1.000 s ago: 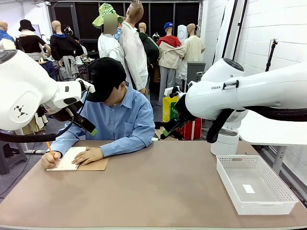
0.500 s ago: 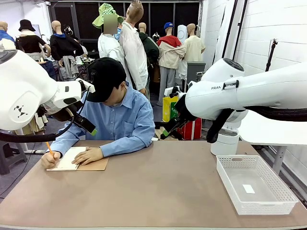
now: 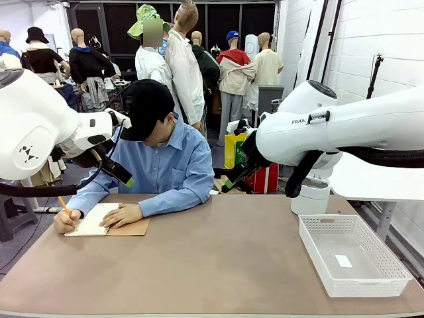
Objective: Sort the paper based on its condition.
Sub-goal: If a person hands you a paper, place it in the Organizing basket , and if it's crumpled, put it in the Trash can.
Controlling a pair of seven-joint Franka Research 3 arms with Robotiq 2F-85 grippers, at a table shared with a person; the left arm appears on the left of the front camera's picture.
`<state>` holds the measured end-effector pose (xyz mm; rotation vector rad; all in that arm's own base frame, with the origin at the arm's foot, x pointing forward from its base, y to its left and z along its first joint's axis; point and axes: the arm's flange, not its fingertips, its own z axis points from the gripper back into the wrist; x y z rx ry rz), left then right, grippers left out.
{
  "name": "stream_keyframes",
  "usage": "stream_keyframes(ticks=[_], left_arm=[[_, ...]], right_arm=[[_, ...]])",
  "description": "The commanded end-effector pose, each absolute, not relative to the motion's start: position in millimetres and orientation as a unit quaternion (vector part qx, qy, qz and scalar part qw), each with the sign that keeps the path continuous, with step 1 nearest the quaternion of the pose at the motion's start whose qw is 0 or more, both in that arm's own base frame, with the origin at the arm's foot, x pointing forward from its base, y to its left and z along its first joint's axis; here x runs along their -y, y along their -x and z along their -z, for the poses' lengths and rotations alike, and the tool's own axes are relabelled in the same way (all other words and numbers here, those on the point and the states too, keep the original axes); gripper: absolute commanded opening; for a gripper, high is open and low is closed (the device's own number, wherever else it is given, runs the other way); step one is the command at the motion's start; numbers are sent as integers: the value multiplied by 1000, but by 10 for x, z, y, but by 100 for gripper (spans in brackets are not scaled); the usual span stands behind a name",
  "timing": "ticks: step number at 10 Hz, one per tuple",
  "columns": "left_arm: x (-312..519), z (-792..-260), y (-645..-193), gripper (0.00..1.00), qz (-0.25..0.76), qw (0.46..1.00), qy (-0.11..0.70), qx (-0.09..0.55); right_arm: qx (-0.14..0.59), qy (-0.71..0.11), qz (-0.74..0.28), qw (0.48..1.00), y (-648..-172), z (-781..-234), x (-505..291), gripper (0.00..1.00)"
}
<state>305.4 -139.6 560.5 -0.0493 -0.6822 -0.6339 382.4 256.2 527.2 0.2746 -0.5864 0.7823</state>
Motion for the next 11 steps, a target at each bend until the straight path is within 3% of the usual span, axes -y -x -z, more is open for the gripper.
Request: stream_keyframes(ticks=[1,11], left_arm=[[1391,-5601,-3057,100,305,893,25,329],[1391,-5601,-3057,100,305,893,25,329]], right_arm=[[279,-123,-376,875,-3828,-5260,-2553,100],[279,-123,-376,875,-3828,-5260,-2553,100]])
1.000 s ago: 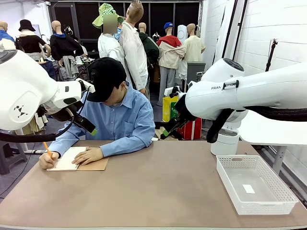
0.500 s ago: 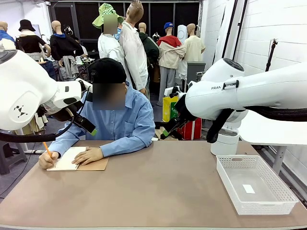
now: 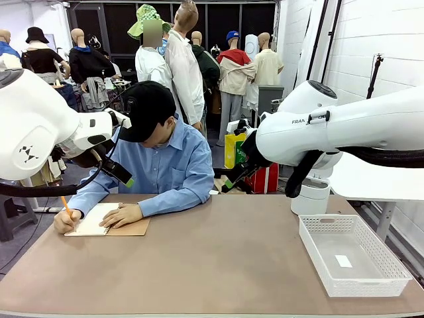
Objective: Sort the paper based on its condition.
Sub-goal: If a person hands you a paper, place it in the Organizing basket , and if it's crumpled, put it in the Trash can.
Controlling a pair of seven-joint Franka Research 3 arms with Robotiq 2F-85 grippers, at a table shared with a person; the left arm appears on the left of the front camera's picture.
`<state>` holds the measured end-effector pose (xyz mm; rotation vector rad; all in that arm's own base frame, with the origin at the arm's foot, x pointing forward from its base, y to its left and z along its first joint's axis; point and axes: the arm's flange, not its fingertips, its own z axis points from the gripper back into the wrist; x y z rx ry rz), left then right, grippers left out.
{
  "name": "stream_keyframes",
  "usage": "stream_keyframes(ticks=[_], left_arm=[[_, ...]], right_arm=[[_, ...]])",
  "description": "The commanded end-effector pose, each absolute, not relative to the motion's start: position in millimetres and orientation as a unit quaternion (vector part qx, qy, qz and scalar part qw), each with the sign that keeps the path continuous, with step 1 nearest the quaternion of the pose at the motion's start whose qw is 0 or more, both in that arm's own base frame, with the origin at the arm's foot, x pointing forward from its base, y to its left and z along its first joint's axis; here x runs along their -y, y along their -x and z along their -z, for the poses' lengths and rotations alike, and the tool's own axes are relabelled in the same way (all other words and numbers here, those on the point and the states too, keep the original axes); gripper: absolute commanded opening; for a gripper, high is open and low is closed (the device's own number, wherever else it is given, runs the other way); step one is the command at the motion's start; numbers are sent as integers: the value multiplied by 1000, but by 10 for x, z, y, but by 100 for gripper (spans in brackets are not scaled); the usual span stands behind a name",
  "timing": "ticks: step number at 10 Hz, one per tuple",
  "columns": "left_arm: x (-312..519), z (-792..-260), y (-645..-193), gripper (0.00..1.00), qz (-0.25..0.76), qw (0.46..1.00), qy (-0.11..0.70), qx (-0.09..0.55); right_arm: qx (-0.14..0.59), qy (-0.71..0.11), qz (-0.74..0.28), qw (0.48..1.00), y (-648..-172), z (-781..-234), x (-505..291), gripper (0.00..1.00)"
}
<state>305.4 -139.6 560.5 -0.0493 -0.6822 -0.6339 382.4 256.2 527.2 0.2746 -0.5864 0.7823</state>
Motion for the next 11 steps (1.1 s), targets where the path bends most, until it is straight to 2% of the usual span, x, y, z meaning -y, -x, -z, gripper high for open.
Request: stream_keyframes(ticks=[1,11], left_arm=[[1391,-5601,-3057,100,305,893,25,329],[1391,-5601,-3057,100,305,893,25,329]], right_arm=[[279,-123,-376,875,-3828,-5260,-2553,100],[279,-123,-376,875,-3828,-5260,-2553,100]])
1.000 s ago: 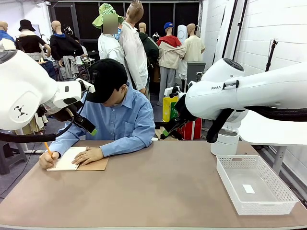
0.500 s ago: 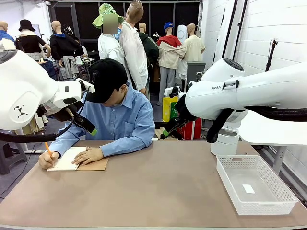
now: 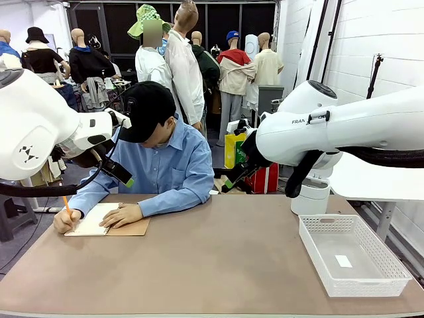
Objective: Sort the paper based on its condition.
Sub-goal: If a person hands you a paper, place it in the Organizing basket , and if it's crumpled, put it in the Trash can.
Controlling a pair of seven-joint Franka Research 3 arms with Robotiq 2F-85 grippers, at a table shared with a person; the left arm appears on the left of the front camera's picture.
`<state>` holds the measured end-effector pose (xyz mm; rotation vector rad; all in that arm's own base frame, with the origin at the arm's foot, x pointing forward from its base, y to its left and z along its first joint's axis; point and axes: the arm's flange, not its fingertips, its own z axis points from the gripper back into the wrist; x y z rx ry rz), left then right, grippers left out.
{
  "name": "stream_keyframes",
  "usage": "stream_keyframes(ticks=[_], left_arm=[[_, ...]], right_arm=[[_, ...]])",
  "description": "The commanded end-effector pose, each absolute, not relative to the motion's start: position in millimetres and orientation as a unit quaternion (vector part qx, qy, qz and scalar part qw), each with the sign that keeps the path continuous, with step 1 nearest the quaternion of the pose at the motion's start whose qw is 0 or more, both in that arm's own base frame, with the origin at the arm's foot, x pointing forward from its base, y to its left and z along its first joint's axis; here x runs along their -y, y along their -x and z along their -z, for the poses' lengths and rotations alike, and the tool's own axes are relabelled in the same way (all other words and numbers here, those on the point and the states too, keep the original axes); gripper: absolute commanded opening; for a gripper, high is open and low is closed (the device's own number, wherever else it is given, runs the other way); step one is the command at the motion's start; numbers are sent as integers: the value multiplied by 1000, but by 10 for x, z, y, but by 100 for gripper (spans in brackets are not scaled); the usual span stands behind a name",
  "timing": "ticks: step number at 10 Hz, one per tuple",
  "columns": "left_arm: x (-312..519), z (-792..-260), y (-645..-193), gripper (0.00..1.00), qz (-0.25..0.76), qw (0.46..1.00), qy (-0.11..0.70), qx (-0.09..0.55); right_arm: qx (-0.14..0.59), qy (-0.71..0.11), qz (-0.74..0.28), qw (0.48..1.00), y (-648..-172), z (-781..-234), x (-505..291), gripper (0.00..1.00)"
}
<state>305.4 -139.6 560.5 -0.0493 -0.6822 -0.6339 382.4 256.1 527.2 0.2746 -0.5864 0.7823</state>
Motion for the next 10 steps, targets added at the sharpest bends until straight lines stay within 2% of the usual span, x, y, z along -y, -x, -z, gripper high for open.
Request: stream_keyframes(ticks=[1,10], left_arm=[[1391,-5601,-3057,100,305,893,25,329],[1391,-5601,-3057,100,305,893,25,329]], right_arm=[[279,-123,-376,875,-3828,-5260,-2553,100],[279,-123,-376,875,-3828,-5260,-2553,100]])
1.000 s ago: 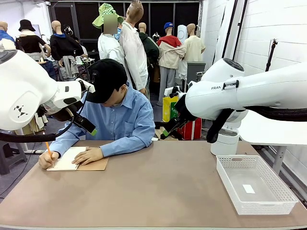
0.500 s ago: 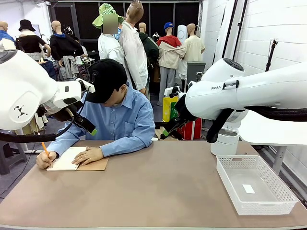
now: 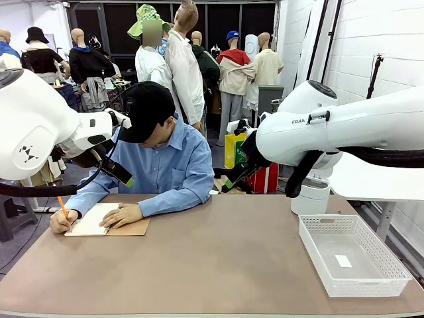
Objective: Sort the paper based on its condition.
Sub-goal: If a person hands you a paper, place it in the Organizing basket , and if it's crumpled, put it in the Trash can.
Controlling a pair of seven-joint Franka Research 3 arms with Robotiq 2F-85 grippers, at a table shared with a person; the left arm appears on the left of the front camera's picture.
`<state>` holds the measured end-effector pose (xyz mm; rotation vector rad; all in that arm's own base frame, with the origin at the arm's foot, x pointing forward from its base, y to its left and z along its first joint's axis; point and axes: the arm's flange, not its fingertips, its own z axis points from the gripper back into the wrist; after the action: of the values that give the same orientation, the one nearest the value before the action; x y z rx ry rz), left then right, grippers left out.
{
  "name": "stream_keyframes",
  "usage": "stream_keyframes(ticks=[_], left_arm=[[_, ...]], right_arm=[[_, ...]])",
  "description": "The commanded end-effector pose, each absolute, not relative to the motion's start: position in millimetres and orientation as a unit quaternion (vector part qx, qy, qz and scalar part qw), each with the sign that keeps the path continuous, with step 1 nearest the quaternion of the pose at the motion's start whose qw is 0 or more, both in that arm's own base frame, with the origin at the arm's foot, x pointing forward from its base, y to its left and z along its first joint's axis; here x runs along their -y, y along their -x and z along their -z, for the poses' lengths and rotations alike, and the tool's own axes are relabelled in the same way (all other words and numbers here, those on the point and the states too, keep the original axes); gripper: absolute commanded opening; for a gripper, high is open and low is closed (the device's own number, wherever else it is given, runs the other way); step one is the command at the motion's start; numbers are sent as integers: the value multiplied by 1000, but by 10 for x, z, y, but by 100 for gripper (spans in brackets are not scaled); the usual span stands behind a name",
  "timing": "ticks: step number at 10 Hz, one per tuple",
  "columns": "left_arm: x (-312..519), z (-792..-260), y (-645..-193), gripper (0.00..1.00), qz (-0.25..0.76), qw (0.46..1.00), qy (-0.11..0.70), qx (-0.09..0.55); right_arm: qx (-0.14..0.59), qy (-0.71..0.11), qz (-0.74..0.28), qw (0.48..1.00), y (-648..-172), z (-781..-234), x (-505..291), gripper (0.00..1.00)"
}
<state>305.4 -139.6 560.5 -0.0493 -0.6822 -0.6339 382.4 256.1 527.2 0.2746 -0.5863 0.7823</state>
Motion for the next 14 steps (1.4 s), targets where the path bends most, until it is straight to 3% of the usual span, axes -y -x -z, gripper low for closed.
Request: stream_keyframes(ticks=[1,14], left_arm=[[1391,-5601,-3057,100,305,893,25,329],[1391,-5601,-3057,100,305,893,25,329]], right_arm=[[279,-123,-376,875,-3828,-5260,-2553,100],[279,-123,-376,875,-3828,-5260,-2553,100]])
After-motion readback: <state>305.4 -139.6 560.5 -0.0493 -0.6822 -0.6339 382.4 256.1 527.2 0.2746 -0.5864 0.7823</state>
